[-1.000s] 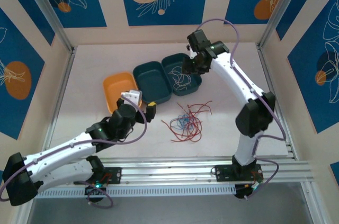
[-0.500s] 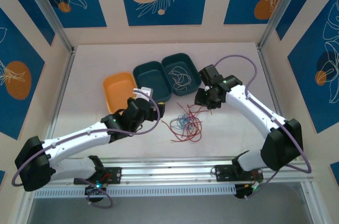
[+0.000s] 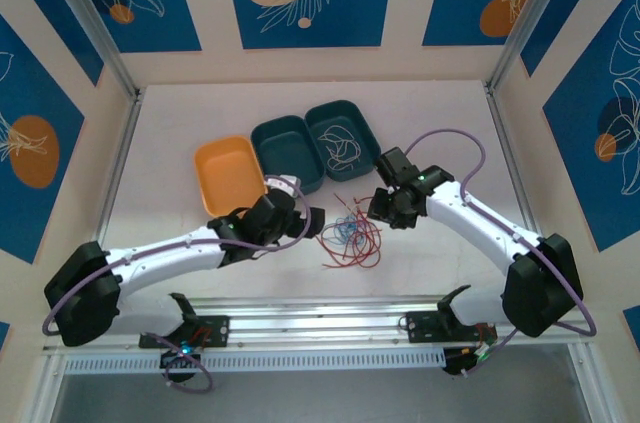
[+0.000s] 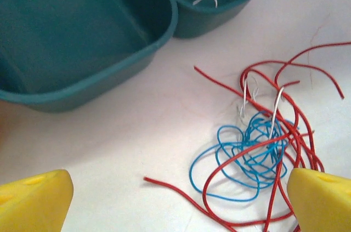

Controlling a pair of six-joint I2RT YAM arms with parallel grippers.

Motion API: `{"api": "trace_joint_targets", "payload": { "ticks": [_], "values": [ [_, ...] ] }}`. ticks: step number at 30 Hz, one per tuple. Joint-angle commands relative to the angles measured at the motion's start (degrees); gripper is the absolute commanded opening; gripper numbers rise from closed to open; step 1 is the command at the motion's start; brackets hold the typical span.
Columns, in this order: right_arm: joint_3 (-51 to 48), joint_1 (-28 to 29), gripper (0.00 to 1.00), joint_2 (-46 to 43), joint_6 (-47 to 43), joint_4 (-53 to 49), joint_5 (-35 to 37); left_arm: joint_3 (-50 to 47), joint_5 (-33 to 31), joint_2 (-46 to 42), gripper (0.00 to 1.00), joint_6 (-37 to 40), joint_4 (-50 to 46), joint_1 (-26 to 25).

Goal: Untangle the cables

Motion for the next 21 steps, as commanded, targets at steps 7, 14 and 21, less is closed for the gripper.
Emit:
{"api": "trace_joint_targets", "payload": {
  "ticks": [7,14,21],
  "values": [
    [-0.74,0.71,0.35,2.38,2.0,4.46,-2.77,-2.63,4.35,2.86,0.93,-2.96,5.24,-1.15],
    [1.58,1.41,0.29,4.3,1.1,5.09,-4.4,-2.52,5.12,6.3,0.95,-3.0,7.03,-1.15],
    [6.53,2.23,0.24,6.96,3.05,2.78,-2.55,-2.41,4.23,7.05,1.0,-2.95,7.03,-1.15]
  ]
}}
